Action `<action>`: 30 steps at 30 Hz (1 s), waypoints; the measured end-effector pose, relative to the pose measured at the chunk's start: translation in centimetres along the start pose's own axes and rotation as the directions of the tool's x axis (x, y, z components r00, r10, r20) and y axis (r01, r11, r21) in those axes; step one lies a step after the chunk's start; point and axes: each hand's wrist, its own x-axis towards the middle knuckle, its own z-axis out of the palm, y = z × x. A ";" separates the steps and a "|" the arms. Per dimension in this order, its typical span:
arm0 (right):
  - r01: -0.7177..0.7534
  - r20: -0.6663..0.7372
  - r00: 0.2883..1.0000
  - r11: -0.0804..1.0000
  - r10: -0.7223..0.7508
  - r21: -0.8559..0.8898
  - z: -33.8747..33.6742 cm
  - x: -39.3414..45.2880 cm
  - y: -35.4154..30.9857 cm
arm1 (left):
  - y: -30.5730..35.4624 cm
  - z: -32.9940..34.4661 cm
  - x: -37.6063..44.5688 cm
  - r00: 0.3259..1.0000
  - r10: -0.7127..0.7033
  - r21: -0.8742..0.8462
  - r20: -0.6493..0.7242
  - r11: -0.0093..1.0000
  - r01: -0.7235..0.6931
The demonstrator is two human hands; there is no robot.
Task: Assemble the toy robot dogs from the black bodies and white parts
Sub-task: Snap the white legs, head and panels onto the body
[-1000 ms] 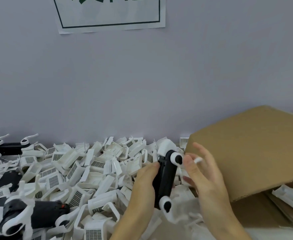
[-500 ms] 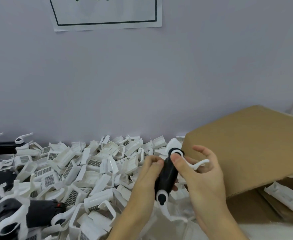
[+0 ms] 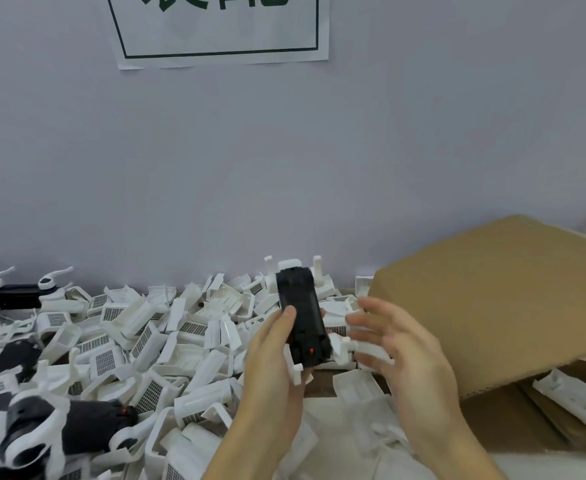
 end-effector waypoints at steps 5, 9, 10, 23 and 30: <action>-0.154 0.264 0.943 0.968 0.204 -0.199 1.4 -0.7 0.4 | -0.1 0.1 -0.2 0.999 -0.014 -0.020 0.034 1.000 0.015; -0.162 0.271 0.940 0.972 0.205 -0.173 2.5 -1.3 0.5 | -0.2 0.1 -0.5 0.994 0.008 0.048 0.109 0.999 -0.013; -0.164 0.243 0.948 0.971 0.204 -0.173 2.7 -1.3 0.6 | -0.2 0.1 -0.6 0.993 0.022 0.079 0.118 0.996 -0.031; -0.198 0.247 0.949 0.980 0.196 -0.017 2.9 -1.2 1.5 | -0.4 0.6 -0.8 0.997 0.010 0.113 0.077 0.993 -0.019; -0.177 0.239 0.953 0.982 0.187 -0.064 2.9 -1.1 1.8 | -0.6 0.4 -0.7 0.994 0.021 0.115 0.106 0.993 -0.033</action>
